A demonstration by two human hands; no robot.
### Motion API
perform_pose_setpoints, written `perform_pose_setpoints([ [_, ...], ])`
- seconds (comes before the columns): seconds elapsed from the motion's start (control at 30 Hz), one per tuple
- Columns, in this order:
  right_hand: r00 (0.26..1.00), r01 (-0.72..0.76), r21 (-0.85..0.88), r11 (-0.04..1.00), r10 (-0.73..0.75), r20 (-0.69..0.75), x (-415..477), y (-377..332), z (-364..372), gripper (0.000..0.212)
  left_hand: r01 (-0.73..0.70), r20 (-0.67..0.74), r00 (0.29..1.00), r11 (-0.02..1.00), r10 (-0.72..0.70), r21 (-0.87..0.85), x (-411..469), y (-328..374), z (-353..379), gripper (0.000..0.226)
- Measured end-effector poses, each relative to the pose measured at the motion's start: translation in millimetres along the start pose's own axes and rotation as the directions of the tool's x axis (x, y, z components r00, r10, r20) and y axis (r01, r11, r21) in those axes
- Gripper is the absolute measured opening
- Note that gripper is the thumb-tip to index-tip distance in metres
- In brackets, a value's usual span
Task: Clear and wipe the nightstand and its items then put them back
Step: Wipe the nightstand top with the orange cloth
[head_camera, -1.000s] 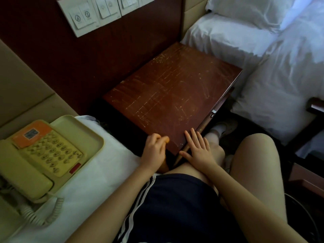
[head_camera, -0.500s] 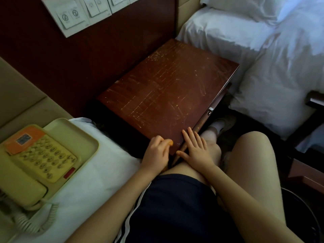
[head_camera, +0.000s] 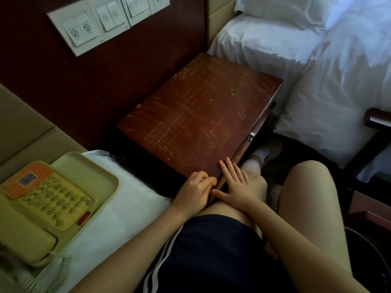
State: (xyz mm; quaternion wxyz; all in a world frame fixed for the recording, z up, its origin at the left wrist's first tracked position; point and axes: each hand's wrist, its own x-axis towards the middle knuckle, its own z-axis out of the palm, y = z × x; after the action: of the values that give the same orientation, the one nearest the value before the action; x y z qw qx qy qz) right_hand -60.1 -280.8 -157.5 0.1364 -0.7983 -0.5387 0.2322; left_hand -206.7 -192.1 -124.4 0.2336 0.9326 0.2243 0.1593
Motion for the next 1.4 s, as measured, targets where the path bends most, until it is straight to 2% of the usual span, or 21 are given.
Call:
perform_pose_setpoints([
  [0.1, 1.0, -0.015, 0.02, 1.0, 0.015, 0.021, 1, 1, 1, 0.09, 0.231, -0.14, 0.963, 0.973, -0.23, -0.01, 5, -10, -5, 0.023],
  [0.17, 1.0, -0.019, 0.019, 1.0, 0.019, 0.009, 2, 1, 2, 0.089, 0.283, -0.172, 0.946, 0.958, -0.274, 0.032, 10, -10, -8, 0.023],
  [0.27, 1.0, -0.019, 0.011, 1.0, 0.019, -0.005, 2, 0, 3, 0.089, 0.221, -0.153, 0.966, 0.973, -0.208, 0.074, 13, -1, -6, 0.023],
  [0.4, 1.0, -0.007, 0.008, 1.0, 0.007, -0.016, 1, 1, 3, 0.089, -0.003, 0.015, 1.0, 0.999, 0.002, 0.043, 5, 7, -5, 0.024],
  [0.47, 1.0, -0.005, 0.01, 1.0, 0.005, -0.016, 1, 1, 3, 0.088, -0.035, 0.042, 0.999, 0.999, 0.034, 0.036, 3, 1, -7, 0.023],
  [0.53, 1.0, -0.017, 0.02, 1.0, 0.017, -0.011, 2, 1, 3, 0.087, 0.071, -0.03, 0.997, 0.996, -0.07, 0.061, 6, -13, -11, 0.024],
  [0.63, 1.0, -0.027, 0.022, 0.999, 0.027, -0.005, 3, 1, 4, 0.089, 0.333, -0.172, 0.931, 0.942, -0.322, 0.037, 16, -34, -20, 0.026],
  [0.7, 0.999, -0.034, 0.031, 0.999, 0.034, -0.002, 3, 2, 4, 0.09, 0.385, -0.21, 0.907, 0.921, -0.366, 0.059, 22, -34, -20, 0.026],
  [0.8, 0.999, -0.04, 0.046, 0.998, 0.041, -0.01, 3, 2, 5, 0.089, 0.316, -0.189, 0.937, 0.943, -0.293, 0.104, 22, -15, -12, 0.025],
  [0.9, 0.999, -0.029, 0.044, 0.999, 0.03, -0.024, 3, 1, 5, 0.088, 0.079, -0.045, 0.996, 0.994, -0.075, 0.076, 11, 5, -3, 0.026],
  [0.97, 0.999, -0.018, 0.041, 0.999, 0.019, -0.03, 2, 2, 5, 0.087, -0.037, 0.012, 0.999, 0.998, 0.036, 0.045, 6, 10, -1, 0.024],
  [1.03, 1.0, -0.018, 0.045, 0.999, 0.019, -0.019, 2, 2, 4, 0.089, -0.012, 0.014, 1.0, 0.999, 0.012, 0.037, 6, 4, -2, 0.024],
  [1.1, 1.0, -0.024, 0.048, 0.999, 0.024, -0.008, 3, 1, 4, 0.09, 0.11, -0.053, 0.993, 0.992, -0.108, 0.053, 10, -10, -5, 0.025],
  [1.17, 1.0, -0.025, 0.053, 0.998, 0.026, -0.007, 3, 1, 4, 0.091, 0.269, -0.133, 0.956, 0.962, -0.261, 0.047, 17, -23, -11, 0.025],
  [1.23, 1.0, -0.031, 0.059, 0.998, 0.031, -0.004, 3, 2, 4, 0.091, 0.368, -0.187, 0.916, 0.929, -0.355, 0.039, 25, -27, -14, 0.025],
  [1.33, 0.999, -0.041, 0.073, 0.997, 0.041, 0.002, 3, 1, 3, 0.091, 0.369, -0.212, 0.913, 0.928, -0.349, 0.06, 29, -13, -9, 0.025],
  [1.4, 0.999, -0.036, 0.071, 0.997, 0.037, -0.01, 3, 0, 4, 0.089, 0.241, -0.136, 0.963, 0.968, -0.231, 0.066, 25, 1, -1, 0.026],
])
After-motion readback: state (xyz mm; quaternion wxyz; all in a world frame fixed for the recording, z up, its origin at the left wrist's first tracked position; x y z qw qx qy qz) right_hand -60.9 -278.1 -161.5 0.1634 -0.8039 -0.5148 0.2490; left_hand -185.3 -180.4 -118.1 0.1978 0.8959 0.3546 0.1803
